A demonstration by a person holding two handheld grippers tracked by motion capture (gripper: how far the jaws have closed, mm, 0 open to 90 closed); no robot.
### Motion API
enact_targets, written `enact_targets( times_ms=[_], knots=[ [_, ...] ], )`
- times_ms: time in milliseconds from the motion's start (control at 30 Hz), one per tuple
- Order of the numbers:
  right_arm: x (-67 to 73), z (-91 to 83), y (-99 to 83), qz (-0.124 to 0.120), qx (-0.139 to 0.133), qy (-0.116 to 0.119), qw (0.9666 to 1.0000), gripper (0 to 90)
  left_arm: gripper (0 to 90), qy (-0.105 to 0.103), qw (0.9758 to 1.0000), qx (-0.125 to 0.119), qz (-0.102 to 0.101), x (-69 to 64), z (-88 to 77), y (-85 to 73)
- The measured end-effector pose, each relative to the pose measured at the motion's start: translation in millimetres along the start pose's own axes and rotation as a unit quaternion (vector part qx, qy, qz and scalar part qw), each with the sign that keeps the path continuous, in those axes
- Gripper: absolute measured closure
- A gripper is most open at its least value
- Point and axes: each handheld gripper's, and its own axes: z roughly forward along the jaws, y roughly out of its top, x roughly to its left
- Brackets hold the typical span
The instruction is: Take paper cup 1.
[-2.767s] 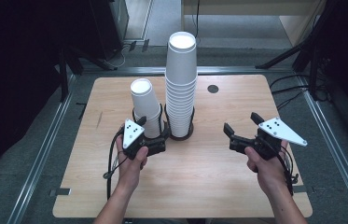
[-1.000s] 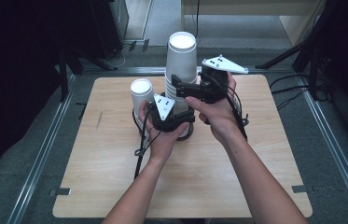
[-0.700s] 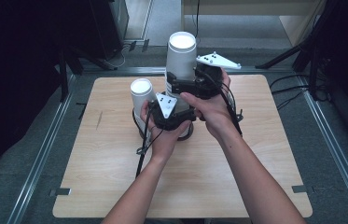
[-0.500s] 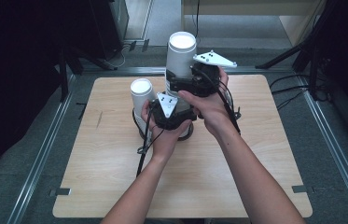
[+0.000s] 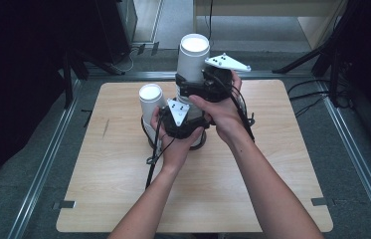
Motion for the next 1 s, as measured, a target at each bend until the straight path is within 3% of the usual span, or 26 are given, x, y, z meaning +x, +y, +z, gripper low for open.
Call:
enact_targets(
  times_ms=[133,367,667,900,1000],
  knots=[
    [1.4,3.4,1.1,0.003,0.0,-0.007,1.0,4.7,3.2,0.001,1.0,-0.001,0.0,-0.2,-0.1,-0.2],
    [7.2,1.0,2.9,-0.03,-0.018,-0.02,0.9992,10.4,3.5,0.001,1.0,-0.002,-0.001,-0.5,-0.7,-0.8],
    [8.7,-3.5,13.0,-0.009,-0.037,-0.018,0.9991,10.8,3.7,0.0,1.0,-0.001,-0.001,-0.4,-0.8,-0.8],
    [12.2,-7.7,21.0,-0.015,-0.055,-0.019,0.9982,10.9,3.8,0.0,1.0,-0.001,0.0,-0.4,-1.1,-0.9],
    [12.8,-7.6,22.6,-0.021,-0.048,-0.016,0.9985,10.5,3.8,0.0,1.0,-0.001,0.001,-0.4,-1.3,-0.9]
  ],
)
